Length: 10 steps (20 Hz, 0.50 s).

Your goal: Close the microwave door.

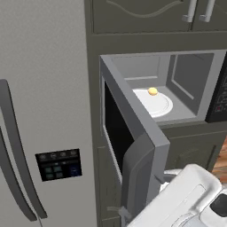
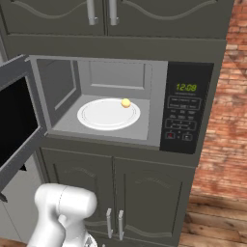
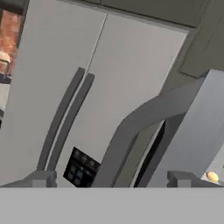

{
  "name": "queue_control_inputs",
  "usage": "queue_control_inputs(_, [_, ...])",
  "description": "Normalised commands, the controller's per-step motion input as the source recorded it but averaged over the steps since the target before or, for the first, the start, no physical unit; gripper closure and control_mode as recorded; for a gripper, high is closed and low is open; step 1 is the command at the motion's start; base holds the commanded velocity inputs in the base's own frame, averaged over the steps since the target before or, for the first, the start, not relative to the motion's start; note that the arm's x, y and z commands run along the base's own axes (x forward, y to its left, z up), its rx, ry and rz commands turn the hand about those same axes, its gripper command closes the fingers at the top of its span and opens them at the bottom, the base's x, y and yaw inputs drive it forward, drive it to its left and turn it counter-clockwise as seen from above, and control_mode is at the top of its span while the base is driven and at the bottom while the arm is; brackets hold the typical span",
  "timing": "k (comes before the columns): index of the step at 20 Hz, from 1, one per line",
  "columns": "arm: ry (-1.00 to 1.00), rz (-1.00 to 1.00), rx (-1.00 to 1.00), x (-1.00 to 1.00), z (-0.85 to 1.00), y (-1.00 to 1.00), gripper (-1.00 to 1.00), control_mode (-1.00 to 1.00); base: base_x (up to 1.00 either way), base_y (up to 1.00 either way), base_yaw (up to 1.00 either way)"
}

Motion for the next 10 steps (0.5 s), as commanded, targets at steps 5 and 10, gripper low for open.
queue_control_inputs(5, [0.02, -0.41, -0.03, 0.32, -0.02, 0.22, -1.00, -1.00, 0.00, 0.00, 0.00])
queue_control_inputs(10, [0.11, -0.41, 0.00, 0.57, 0.00, -0.07, -1.00, -1.00, 0.00, 0.00, 0.00])
